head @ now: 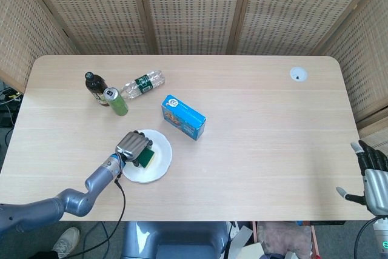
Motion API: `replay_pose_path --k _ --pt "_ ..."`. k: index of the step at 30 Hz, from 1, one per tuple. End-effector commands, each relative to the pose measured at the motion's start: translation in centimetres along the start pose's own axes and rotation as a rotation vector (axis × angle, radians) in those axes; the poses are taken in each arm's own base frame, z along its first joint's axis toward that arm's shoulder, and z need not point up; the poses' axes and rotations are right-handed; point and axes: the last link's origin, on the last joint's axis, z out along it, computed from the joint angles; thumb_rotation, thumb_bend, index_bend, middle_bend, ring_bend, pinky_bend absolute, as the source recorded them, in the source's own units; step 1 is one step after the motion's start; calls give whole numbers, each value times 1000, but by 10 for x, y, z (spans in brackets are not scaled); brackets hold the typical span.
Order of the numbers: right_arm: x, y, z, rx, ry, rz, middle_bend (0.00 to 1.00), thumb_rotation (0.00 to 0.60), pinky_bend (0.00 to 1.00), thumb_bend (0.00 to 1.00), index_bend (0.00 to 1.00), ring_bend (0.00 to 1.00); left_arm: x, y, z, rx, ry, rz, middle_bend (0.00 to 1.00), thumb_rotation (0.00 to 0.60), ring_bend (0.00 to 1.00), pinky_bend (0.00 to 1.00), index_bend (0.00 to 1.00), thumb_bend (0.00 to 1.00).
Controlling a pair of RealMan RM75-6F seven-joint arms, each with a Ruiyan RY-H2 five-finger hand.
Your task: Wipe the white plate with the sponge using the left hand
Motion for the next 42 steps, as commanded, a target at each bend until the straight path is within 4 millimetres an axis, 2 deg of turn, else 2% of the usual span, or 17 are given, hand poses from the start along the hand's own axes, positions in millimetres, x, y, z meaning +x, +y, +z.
replay_pose_path --k 1,6,9,10,13,19,23,27,32,34,35,36,38,40,42 --pt "0 0 0 -1 0 1 0 600 0 0 0 0 -4 5 3 -5 -9 23 451 600 277 250 575 150" --pt "1 1 0 -1 1 9 0 600 0 0 0 0 -5 9 4 -9 -12 36 451 600 277 240 575 150" --pt "2 1 -1 2 3 14 0 600 0 0 0 0 5 9 1 -9 17 4 451 600 277 229 575 150" --pt "3 0 -1 4 5 18 0 600 0 0 0 0 24 4 -6 -5 80 -25 451 600 277 229 575 149" --pt "4 0 -2 9 4 21 0 600 0 0 0 0 45 -9 -21 8 132 -32 451 600 277 229 576 150" --pt "4 -1 -3 15 4 23 0 600 0 0 0 0 58 -43 -40 85 150 -16 450 600 277 229 575 150" --pt "4 -2 -5 19 7 23 0 600 0 0 0 0 53 -73 -52 162 131 -20 450 600 277 229 575 150" --pt "4 -4 -6 25 7 19 0 600 0 0 0 0 34 -112 -62 265 82 -13 450 600 277 229 575 150" --pt "4 -7 -7 33 15 11 0 600 0 0 0 0 5 -142 -66 333 26 -3 409 600 277 225 551 150" --pt "3 -6 -7 28 15 8 0 600 0 0 0 0 -12 -149 -60 357 1 -9 370 600 272 214 500 150" --pt "3 -6 -7 27 12 9 0 600 0 0 0 0 -15 -150 -58 357 -3 -6 316 600 246 196 428 150" --pt "3 -7 -7 26 10 9 0 600 0 0 0 0 -19 -151 -57 356 -13 -7 251 600 202 173 347 150" --pt "3 -7 -6 26 11 10 0 600 0 0 0 0 -23 -151 -56 354 -33 -17 52 600 46 60 81 115" --pt "4 -7 -6 25 15 12 0 600 0 0 0 0 -25 -150 -55 352 -47 -29 0 600 0 6 0 47" --pt "5 -6 -6 24 19 14 0 600 0 0 0 0 -23 -148 -56 347 -46 -50 0 600 0 0 0 1"
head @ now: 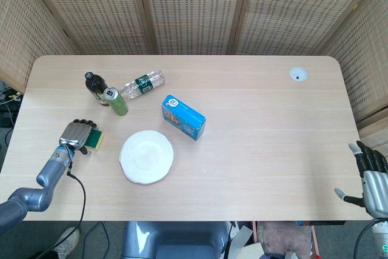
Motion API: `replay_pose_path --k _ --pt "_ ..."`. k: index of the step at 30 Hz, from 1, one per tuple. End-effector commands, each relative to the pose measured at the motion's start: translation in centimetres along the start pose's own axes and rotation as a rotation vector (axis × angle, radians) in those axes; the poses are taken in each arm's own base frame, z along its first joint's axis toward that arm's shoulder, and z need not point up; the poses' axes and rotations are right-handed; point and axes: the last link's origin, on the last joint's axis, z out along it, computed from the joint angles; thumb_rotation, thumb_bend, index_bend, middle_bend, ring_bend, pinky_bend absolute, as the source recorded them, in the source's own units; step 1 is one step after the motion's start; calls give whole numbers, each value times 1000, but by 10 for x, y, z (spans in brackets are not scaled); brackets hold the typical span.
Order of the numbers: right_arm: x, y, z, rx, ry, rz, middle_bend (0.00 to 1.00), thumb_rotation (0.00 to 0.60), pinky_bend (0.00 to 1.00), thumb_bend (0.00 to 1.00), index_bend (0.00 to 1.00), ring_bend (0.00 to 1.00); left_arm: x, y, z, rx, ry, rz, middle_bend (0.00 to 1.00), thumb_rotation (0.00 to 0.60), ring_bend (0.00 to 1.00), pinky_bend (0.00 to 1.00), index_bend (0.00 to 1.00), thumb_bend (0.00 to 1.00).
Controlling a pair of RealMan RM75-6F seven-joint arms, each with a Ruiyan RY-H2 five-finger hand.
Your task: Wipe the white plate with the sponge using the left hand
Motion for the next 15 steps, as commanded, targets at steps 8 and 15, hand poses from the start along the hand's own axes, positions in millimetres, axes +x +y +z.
replay_pose_path --k 8,15 --pt "10 3 -5 11 26 44 0 600 0 0 0 0 42 -3 -76 -45 301 -277 0 600 0 0 0 0" --pt "15 4 -7 24 41 58 0 600 0 0 0 0 47 -19 -152 26 465 -293 0 600 0 0 0 0"
